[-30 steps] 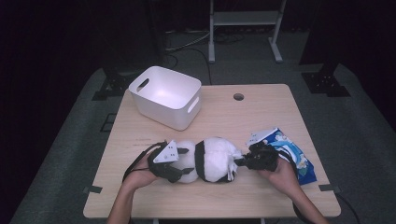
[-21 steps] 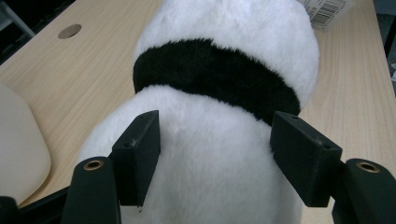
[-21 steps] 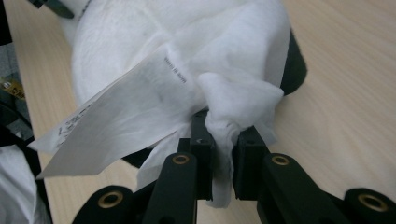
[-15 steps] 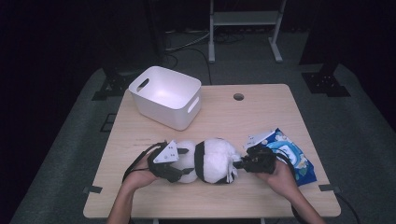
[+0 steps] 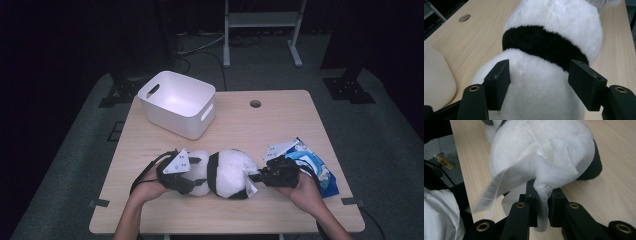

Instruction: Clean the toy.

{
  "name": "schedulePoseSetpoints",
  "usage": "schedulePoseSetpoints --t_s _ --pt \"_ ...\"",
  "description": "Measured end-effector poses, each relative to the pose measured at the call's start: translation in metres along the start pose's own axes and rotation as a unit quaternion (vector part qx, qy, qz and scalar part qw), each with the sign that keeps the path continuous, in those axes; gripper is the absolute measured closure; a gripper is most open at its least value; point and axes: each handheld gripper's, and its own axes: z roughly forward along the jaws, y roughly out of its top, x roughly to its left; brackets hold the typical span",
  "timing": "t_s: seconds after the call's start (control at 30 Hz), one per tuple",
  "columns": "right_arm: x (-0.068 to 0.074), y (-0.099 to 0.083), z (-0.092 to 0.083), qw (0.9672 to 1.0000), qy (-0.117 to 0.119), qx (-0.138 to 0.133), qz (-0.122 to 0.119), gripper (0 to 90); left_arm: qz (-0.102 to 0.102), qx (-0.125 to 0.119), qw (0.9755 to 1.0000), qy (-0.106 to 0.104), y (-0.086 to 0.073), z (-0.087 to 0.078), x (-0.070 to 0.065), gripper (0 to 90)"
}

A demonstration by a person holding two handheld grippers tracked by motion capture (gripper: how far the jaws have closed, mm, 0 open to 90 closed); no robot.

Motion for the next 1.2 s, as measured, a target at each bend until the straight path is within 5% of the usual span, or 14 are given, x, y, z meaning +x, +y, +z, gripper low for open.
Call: schedulePoseSetpoints --t_s 0.23,0.67,0.93,1.2 --pt "0.012 0.017 -0.006 0.9996 0.009 -0.019 -0.021 79.8 -0.001 0.004 1.0000 0.005 -0.002 -0.002 0.002 32.9" --pt "0.028 0.024 0.014 0.9985 0.039 -0.017 -0.034 79.9 -0.016 0.005 0.9995 0.025 -0.009 -0.010 0.010 29.6" --pt "0.016 0.020 0.014 0.9995 0.020 -0.009 -0.024 80.8 -0.049 0.001 0.9987 0.011 -0.017 -0.011 0.015 29.2" --pt "-0.007 0.023 0.015 0.9999 -0.012 -0.008 -0.005 80.9 -0.042 0.012 0.9990 -0.007 -0.015 -0.005 0.009 29.3"
